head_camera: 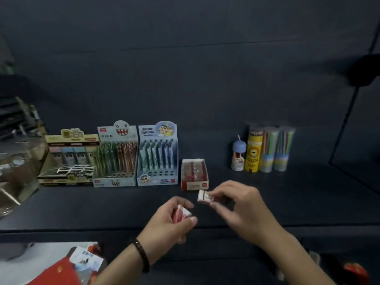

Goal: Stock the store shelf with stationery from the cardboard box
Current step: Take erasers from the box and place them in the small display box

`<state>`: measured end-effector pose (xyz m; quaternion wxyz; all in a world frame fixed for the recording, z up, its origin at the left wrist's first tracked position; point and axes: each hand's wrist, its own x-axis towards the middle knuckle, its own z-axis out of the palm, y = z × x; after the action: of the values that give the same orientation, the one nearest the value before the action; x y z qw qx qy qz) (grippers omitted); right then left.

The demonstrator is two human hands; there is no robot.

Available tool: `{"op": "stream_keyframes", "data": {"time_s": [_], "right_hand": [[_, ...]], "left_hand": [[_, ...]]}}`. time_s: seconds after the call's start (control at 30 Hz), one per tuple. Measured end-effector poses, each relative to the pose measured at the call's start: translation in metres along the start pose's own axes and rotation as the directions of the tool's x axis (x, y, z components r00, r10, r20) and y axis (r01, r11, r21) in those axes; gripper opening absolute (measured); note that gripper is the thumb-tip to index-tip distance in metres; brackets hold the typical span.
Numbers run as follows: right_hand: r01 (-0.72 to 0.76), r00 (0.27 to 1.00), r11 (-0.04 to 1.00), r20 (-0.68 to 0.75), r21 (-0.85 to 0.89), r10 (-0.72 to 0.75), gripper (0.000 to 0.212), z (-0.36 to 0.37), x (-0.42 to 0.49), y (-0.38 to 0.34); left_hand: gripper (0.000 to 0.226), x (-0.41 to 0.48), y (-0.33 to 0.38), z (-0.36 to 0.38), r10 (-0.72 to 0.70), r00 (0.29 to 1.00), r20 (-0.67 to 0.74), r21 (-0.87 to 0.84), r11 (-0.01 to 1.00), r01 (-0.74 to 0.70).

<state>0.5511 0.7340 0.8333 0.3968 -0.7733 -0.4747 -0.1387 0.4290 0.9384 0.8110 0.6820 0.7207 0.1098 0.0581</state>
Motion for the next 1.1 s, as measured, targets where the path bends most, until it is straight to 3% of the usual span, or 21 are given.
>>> {"op": "stream_keyframes", "data": {"time_s": [0.17, 0.33, 0.43, 0.67, 0.8, 0.93, 1.03, 1.1], "right_hand": [[-0.115, 0.980, 0.992, 0.155, -0.061, 0.123, 0.009, 0.018, 0.083, 0.056], [-0.097, 0.943, 0.981, 0.301, -0.166, 0.144, 0.008, 0.050, 0.140, 0.085], [-0.097, 0.915, 0.976, 0.368, -0.196, 0.165, 0.010, 0.067, 0.157, 0.093], [-0.101, 0.885, 0.969, 0.425, -0.224, 0.190, 0.013, 0.091, 0.165, 0.098], [-0.090, 0.883, 0.963, 0.427, -0.255, 0.196, 0.013, 0.098, 0.168, 0.100], [-0.090, 0.863, 0.960, 0.460, -0.266, 0.209, 0.009, 0.099, 0.168, 0.099], [-0.113, 0.835, 0.958, 0.497, -0.263, 0.234, 0.013, 0.094, 0.169, 0.096], [-0.165, 0.867, 0.962, 0.433, -0.219, 0.247, 0.015, 0.089, 0.165, 0.091]], "left_hand": [[0.021, 0.049, -0.013, -0.035, 0.025, 0.987, -0.162, 0.183, 0.983, 0.005], [0.028, 0.084, -0.020, -0.058, 0.172, 0.956, -0.238, 0.435, 0.899, -0.053], [0.026, 0.103, -0.024, -0.070, 0.273, 0.937, -0.219, 0.524, 0.843, -0.123], [0.019, 0.135, -0.032, -0.088, 0.342, 0.932, -0.119, 0.582, 0.785, -0.214], [0.019, 0.145, -0.037, -0.094, 0.316, 0.946, -0.071, 0.488, 0.838, -0.243], [0.024, 0.145, -0.038, -0.093, 0.175, 0.983, -0.054, 0.129, 0.978, -0.167], [0.024, 0.147, -0.034, -0.091, 0.167, 0.985, -0.038, 0.030, 0.986, -0.166], [0.023, 0.147, -0.027, -0.085, 0.173, 0.984, -0.039, -0.120, 0.977, -0.176]]}}
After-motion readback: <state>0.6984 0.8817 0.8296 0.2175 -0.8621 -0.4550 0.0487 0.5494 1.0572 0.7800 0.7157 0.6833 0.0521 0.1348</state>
